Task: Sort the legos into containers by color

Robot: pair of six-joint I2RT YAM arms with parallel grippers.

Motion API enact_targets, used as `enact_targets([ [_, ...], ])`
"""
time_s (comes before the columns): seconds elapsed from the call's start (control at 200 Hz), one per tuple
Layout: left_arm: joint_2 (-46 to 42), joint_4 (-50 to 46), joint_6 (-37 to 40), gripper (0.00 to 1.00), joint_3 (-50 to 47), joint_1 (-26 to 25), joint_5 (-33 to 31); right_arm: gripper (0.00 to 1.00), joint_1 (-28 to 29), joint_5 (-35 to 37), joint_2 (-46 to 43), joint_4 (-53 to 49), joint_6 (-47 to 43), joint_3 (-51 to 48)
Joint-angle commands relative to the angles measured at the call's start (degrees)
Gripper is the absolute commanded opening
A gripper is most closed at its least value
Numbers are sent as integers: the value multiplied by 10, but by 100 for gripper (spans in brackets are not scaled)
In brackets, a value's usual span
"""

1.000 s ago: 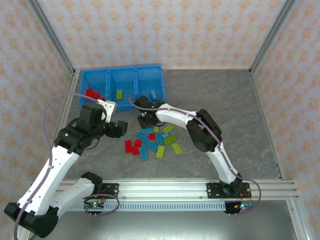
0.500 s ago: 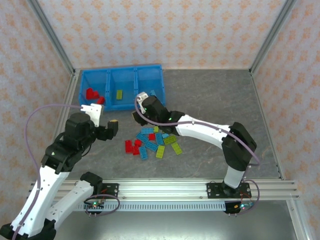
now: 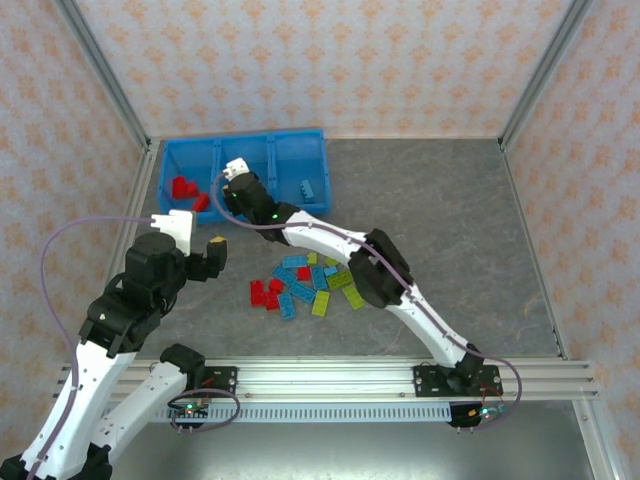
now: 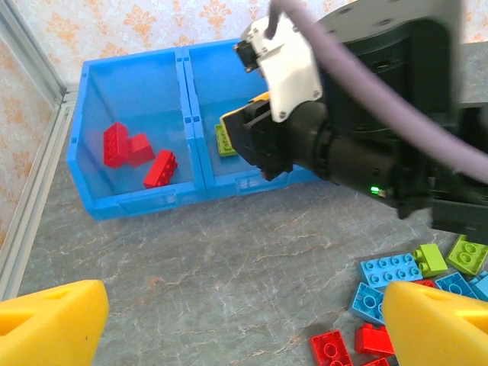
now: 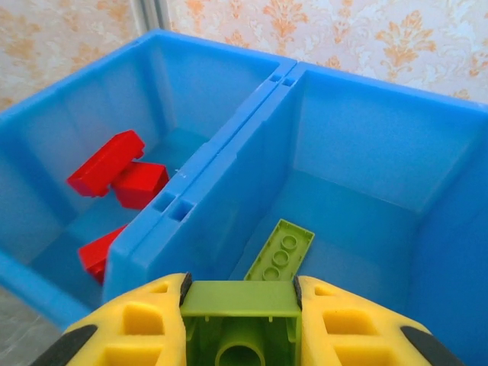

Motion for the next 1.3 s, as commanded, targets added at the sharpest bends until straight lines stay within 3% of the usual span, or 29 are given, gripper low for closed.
enact_targets([
  [0.0, 7, 14, -2, 93, -3, -1, 1, 24, -8, 27, 79, -102, 11, 131],
  [0.1, 7, 15, -2, 93, -4, -1, 1, 33, -12, 10, 129, -140, 17, 216],
  [0.205, 6, 15, -2, 93, -4, -1, -3, 48, -12, -20, 114, -146, 38, 216],
  [0.395, 7, 15, -2, 94, -5, 1, -4, 48, -12, -35, 37, -151, 64, 155],
  [0.571, 8, 16, 1, 93, -6, 1, -2, 48, -10, -54, -73, -245, 92, 108],
  [0.706, 7, 21, 15, 94, -9, 1, 37, 48, -11, -63, -223, -284, 121, -43],
  [0.871, 5, 35, 36, 94, -11, 1, 132, 51, -11, -56, -460, -236, 170, -364],
  [1.016, -16, 39, 40, 94, -13, 1, 137, 57, -11, 8, -617, -192, 305, -600],
  [1.116, -25, 46, 42, 94, -18, 1, 156, 62, -11, -3, -671, -192, 378, -703],
  [1.221, -16, 48, 47, 93, -19, 0, 190, 64, -6, -84, -675, -188, 365, -754],
  [1.291, -6, 46, 48, 93, -15, 0, 200, 65, 1, -58, -660, -227, 370, -761],
])
